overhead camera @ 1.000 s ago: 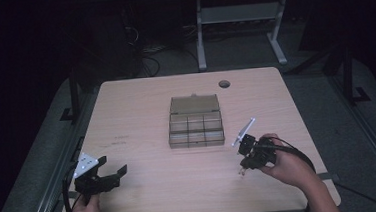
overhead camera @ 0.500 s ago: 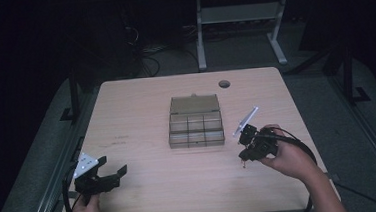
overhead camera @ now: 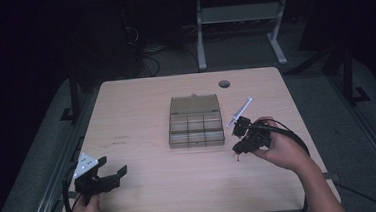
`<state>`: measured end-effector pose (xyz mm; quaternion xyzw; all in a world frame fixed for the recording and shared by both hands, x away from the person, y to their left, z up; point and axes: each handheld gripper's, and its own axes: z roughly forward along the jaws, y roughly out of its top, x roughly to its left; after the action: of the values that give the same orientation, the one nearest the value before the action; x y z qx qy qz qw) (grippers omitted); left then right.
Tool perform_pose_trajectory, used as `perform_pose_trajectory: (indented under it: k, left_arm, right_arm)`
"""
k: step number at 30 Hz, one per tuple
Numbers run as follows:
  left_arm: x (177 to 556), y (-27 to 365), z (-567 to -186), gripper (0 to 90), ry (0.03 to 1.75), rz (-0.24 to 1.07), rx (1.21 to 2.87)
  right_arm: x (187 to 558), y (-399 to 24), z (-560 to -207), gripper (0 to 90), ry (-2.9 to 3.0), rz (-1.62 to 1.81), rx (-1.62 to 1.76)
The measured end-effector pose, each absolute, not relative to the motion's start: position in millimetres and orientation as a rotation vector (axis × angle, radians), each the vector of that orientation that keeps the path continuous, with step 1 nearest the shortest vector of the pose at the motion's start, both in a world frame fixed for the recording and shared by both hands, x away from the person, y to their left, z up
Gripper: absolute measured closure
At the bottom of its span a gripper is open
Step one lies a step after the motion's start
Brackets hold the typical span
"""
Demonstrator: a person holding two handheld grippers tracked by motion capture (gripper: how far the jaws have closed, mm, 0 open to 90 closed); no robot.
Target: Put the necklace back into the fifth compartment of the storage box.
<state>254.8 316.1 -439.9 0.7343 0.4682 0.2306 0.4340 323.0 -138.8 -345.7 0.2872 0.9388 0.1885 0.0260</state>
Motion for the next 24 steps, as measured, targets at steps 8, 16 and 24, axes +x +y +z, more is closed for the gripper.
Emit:
perform_pose_trajectory:
  k: [8, 16, 24]
  left_arm:
    - [255.4, 317.0, -440.2, 14.1, 1.164, 0.575, 1.831]
    - [255.5, 317.1, -440.5, 14.1, 1.163, 0.574, 1.832]
    - [255.7, 317.4, -440.3, 14.1, 1.165, 0.573, 1.830]
  right_arm:
    - [332.1, -133.0, -340.8, 87.8, 2.907, 0.587, 0.895]
    - [341.9, -126.6, -334.9, 87.8, 2.911, 0.587, 0.896]
    - [349.6, -119.0, -328.7, 87.8, 2.913, 0.576, 0.882]
